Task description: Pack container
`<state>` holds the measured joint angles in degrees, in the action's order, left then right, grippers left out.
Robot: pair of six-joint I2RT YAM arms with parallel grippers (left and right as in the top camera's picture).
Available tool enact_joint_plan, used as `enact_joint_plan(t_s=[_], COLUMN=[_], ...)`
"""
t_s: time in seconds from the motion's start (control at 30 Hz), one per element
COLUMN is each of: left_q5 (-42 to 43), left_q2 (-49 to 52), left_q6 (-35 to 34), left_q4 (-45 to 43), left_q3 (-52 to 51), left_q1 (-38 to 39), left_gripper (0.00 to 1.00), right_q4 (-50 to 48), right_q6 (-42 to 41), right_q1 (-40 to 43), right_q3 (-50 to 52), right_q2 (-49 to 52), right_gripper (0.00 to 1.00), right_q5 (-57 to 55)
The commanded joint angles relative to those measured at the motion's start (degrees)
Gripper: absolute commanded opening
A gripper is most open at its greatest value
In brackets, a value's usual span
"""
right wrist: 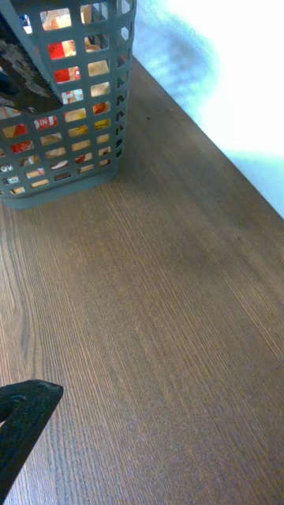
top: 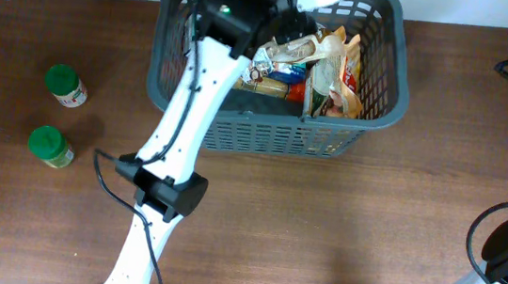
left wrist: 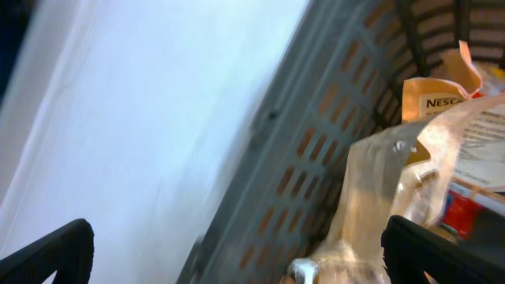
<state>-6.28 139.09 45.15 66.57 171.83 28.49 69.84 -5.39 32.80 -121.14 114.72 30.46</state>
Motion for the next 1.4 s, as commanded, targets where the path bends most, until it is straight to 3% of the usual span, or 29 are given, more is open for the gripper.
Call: enact_joint_plan(t_s=[0.0, 0.33, 0.4, 0.57, 0.8, 0.93, 1.07, 1.37], left_q5=[-3.3, -1.5, 0.3, 8.3, 21.7, 21.4, 13.7, 10.7], left_q2=[-1.5, -8.4, -8.5, -8.4, -7.5, -6.0, -4.7, -4.1], left_q6=[-10.8, -12.5, -19.4, -26.7, -28.3, -32.1, -32.1, -32.5], left_q4=[7.2, 30.1, 30.1, 30.1, 30.1, 30.1, 28.9, 15.1], left_q3=[8.1, 7.8, 7.5, 7.1, 5.8, -2.9, -14.3, -33.9], left_q1=[-2.8, -14.6, -20.5, -31.5, -46.7, -51.2, -51.1, -51.6], left_gripper=[0.99, 0.99, 0.99, 0.99, 0.99, 0.99, 0.99, 0.99], right_q4=[-0.2, -0.2, -0.2, -0.2, -0.2, -0.2, -0.2, -0.2], right_q6=[0.2, 0.2, 0.2, 0.2, 0.2, 0.2, 0.2, 0.2], right_q1=[-0.3, -0.3, -0.3, -0.3, -0.3, -0.3, -0.3, -0.3], right_q3=[0.2, 0.2, 0.2, 0.2, 0.2, 0.2, 0.2, 0.2], right_q2=[0.1, 0.1, 0.1, 0.1, 0.1, 0.1, 0.1, 0.1], right_gripper=[0.99, 0.99, 0.99, 0.99, 0.99, 0.99, 0.99, 0.99], right_q5=[0.1, 0.1, 0.1, 0.1, 0.1, 0.1, 0.1, 0.1])
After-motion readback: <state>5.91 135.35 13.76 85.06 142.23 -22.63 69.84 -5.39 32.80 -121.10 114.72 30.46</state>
